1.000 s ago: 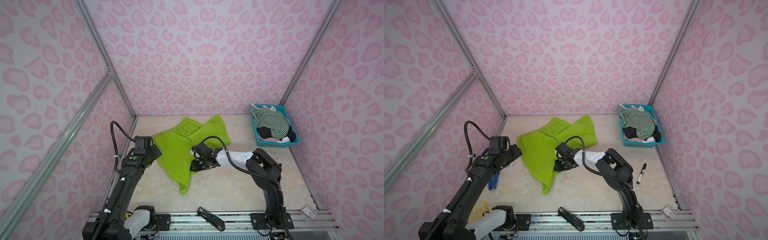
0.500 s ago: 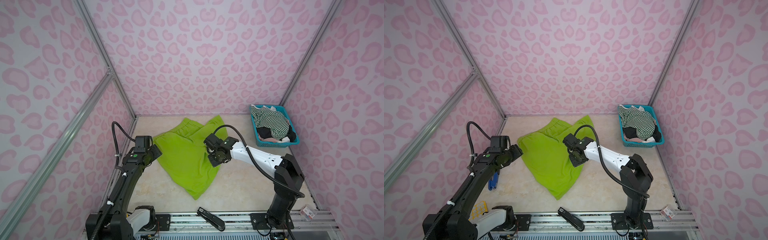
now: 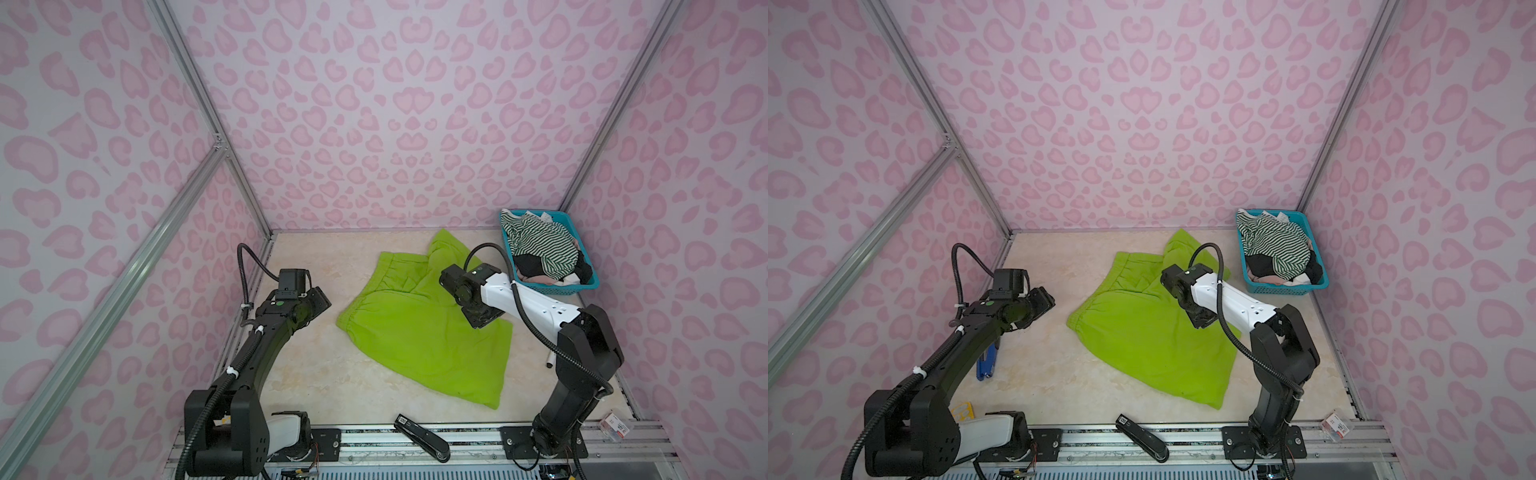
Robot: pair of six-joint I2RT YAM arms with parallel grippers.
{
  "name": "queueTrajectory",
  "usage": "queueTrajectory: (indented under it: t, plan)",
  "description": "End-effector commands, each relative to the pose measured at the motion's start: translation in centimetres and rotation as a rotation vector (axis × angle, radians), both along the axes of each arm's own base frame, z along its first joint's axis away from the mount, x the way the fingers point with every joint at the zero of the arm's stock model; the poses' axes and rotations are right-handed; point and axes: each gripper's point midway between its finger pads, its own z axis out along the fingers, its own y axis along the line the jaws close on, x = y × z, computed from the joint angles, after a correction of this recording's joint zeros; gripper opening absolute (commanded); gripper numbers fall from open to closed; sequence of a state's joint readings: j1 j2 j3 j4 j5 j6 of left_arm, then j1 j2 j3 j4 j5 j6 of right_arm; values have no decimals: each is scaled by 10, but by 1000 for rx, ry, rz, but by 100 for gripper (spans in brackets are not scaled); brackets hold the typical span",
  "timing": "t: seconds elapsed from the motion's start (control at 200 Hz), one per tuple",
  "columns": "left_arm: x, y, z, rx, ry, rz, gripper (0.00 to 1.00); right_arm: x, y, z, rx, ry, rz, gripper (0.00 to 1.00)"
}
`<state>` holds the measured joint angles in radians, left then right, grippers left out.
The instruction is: Fold and stack the mixed laundry pile
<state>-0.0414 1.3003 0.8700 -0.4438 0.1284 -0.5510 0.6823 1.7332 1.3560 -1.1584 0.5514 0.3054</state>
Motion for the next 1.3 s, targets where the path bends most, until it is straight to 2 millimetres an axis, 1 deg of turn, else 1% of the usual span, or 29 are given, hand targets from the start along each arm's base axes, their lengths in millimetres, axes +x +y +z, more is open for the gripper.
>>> queueTrajectory:
  t: [0.0, 0.07, 0.12, 0.2, 0.26, 0.34, 0.38, 0.42, 0.46, 0.58, 0.725, 0.805, 0.845, 0.955, 1.065, 1.2, 1.295]
  plan:
    - [19, -7, -2, -9, -44, -54, 69, -12, 16, -6, 114, 15, -4, 48]
    - [28, -19, -10, -60, -48, -99, 69, -22, 28, -14, 216, 34, -14, 50]
    - [34, -33, -15, -115, -49, -145, 68, -32, 38, -24, 298, 66, -24, 50]
    - [36, -53, -30, -163, -7, -218, 65, -46, 45, -39, 384, 103, -50, 50]
    - [31, -70, -41, -167, 36, -277, 64, -53, 43, -51, 404, 112, -76, 50]
    - [20, -92, -52, -155, 75, -343, 64, -58, 39, -66, 442, 119, -123, 50]
    - [14, -98, -57, -139, 98, -363, 64, -60, 35, -75, 461, 128, -152, 50]
    - [7, -102, -63, -124, 123, -374, 63, -58, 34, -80, 489, 123, -178, 50]
    - [0, -101, -68, -105, 147, -372, 61, -58, 30, -87, 503, 126, -202, 50]
    - [-18, -89, -79, -62, 213, -332, 54, -55, 25, -99, 525, 128, -241, 50]
    - [-36, -86, -80, -70, 237, -327, 50, -48, 28, -111, 530, 144, -252, 50]
    - [-45, -85, -79, -72, 248, -323, 50, -38, 31, -114, 527, 142, -249, 50]
    - [-49, -83, -78, -69, 250, -320, 52, -33, 32, -117, 521, 141, -247, 50]
    - [-60, -80, -77, -63, 255, -315, 57, -17, 34, -117, 519, 133, -245, 49]
    - [-69, -79, -79, -61, 274, -319, 59, -4, 35, -114, 517, 122, -244, 49]
    - [-77, -72, -81, -28, 280, -302, 60, 0, 35, -109, 518, 112, -239, 49]
    - [-78, -68, -84, -14, 271, -281, 61, -5, 32, -110, 510, 116, -242, 49]
